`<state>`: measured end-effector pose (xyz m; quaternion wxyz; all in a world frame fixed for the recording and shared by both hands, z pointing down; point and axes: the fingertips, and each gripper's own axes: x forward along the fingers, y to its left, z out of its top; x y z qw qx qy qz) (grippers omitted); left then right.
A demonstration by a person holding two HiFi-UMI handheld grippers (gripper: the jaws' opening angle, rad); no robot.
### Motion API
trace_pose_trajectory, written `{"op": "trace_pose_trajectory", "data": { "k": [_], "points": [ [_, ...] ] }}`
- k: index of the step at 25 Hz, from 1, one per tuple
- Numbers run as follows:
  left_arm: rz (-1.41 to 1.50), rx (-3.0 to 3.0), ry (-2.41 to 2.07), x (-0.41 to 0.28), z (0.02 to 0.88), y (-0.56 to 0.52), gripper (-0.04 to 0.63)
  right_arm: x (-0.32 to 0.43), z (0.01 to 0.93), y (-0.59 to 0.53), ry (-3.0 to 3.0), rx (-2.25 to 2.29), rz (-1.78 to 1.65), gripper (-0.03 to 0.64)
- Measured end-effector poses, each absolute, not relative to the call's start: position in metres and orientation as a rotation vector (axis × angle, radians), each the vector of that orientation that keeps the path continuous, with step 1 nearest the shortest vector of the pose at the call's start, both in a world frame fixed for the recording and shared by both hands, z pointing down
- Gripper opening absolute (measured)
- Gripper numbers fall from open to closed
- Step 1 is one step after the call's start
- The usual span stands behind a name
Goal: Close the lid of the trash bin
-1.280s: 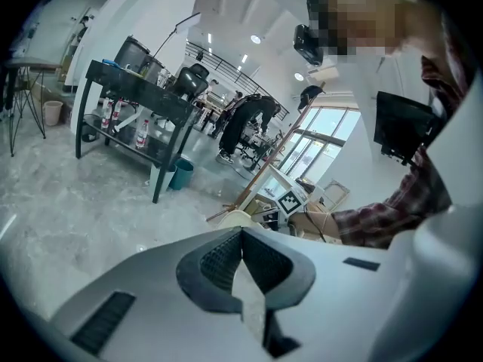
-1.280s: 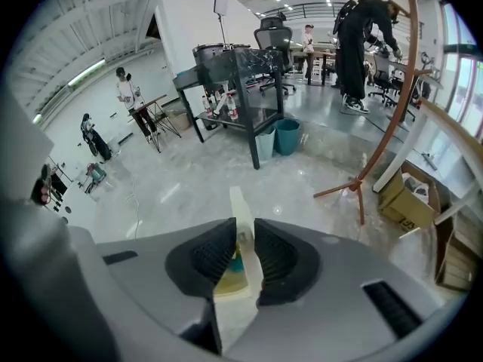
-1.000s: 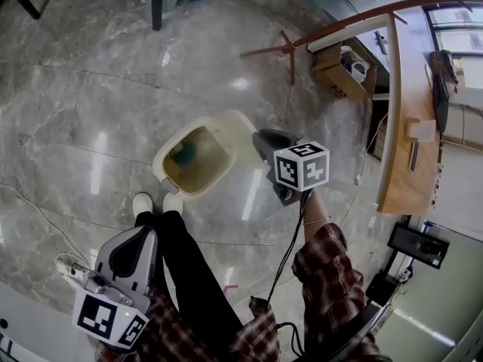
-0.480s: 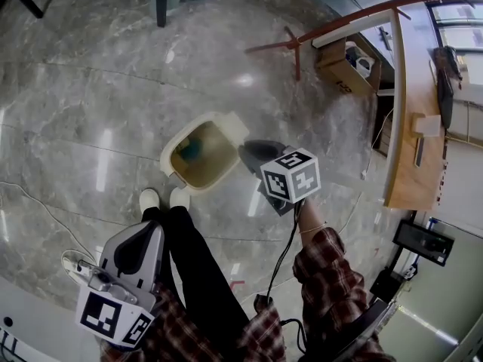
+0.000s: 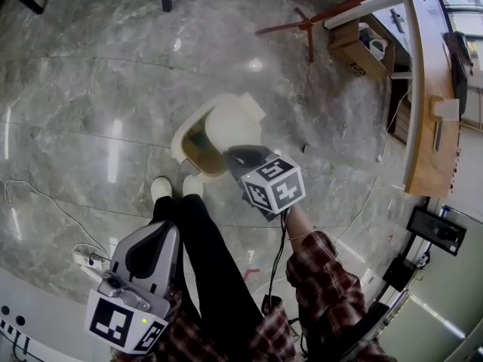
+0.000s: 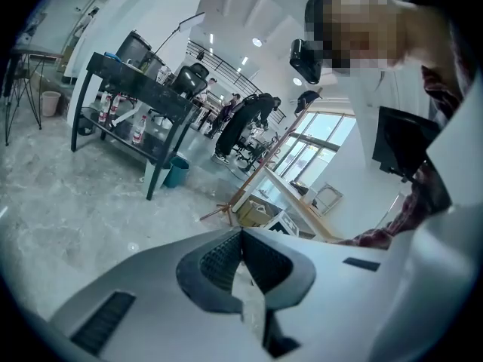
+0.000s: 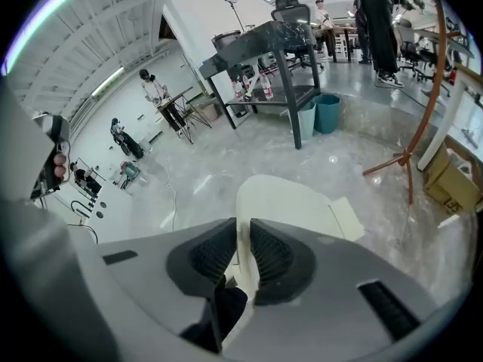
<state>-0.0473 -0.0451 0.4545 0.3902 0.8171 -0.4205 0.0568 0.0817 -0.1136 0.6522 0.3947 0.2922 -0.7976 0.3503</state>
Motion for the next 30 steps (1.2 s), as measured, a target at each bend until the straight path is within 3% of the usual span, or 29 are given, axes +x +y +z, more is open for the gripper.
{"op": "trace_pose_trajectory", "data": {
  "k": [19, 30],
  "points": [
    [0.183, 1.981, -1.085, -0.075, 0.494, -0.016, 0.011, 0.027, 0.787, -0.058, -1.917, 0.646, 0.939, 0.064],
    [0.164, 1.997, -1.103, -0.080, 0.493, -0.022, 0.009, 0.022, 0.819, -0.057, -1.866, 0.627, 0.949, 0.063]
  ]
}}
